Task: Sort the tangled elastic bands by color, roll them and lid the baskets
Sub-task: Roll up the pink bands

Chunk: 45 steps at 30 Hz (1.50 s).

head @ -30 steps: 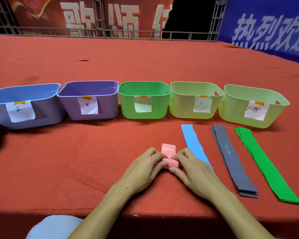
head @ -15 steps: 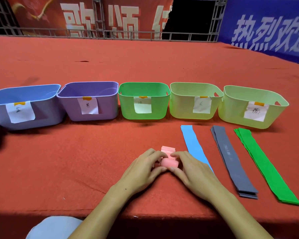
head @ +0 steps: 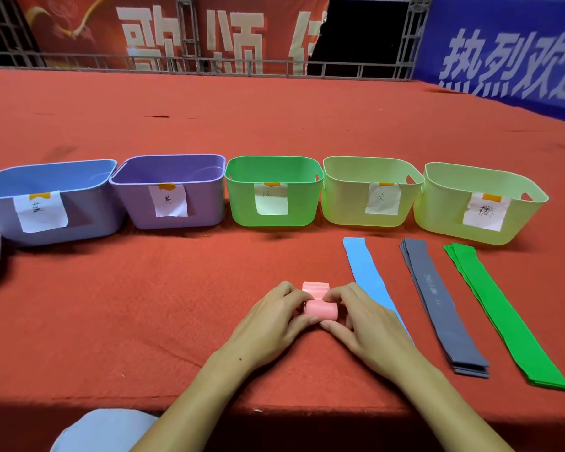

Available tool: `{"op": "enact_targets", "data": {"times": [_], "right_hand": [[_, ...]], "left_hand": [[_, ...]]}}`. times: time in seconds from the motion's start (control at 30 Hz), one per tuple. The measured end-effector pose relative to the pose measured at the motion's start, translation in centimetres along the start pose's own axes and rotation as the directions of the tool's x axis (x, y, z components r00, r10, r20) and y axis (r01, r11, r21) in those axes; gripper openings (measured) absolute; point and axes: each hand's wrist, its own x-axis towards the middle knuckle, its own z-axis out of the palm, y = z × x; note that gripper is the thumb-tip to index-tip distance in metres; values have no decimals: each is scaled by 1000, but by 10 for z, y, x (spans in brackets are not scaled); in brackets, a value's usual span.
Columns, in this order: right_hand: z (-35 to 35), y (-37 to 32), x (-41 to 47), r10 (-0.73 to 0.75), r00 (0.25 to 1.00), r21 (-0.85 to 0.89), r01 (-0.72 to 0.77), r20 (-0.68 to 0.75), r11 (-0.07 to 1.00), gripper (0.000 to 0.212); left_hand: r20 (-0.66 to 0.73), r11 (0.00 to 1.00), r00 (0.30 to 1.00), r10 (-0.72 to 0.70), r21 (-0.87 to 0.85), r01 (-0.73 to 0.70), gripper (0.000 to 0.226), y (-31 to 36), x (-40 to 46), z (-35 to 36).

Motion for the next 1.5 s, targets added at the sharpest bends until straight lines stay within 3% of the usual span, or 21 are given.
{"op": "enact_targets", "data": {"times": [0.27,0.83,0.97,1.17,1.5], "right_hand": [[3,4,3,-15,999,170,24,-50,985,34],[4,7,5,-35,995,230,55,-91,972,40],[7,12,8,-5,999,213,16,-51,977,37],[6,11,11,-13,1000,119,10,23,993,32],[5,5,16,44,998,61,-47,38,997,48]], "left_hand": [[-44,1000,999,24,-18,-25,34,1,0,-3],[33,999,999,11,35,-12,40,2,0,-1],[-13,1000,1000,7,6,-7,46,0,0,0],[-43,1000,999,-5,-20,4,34,0,0,0],[-85,1000,996,-18,-9,17,27,-4,9,2]]}}
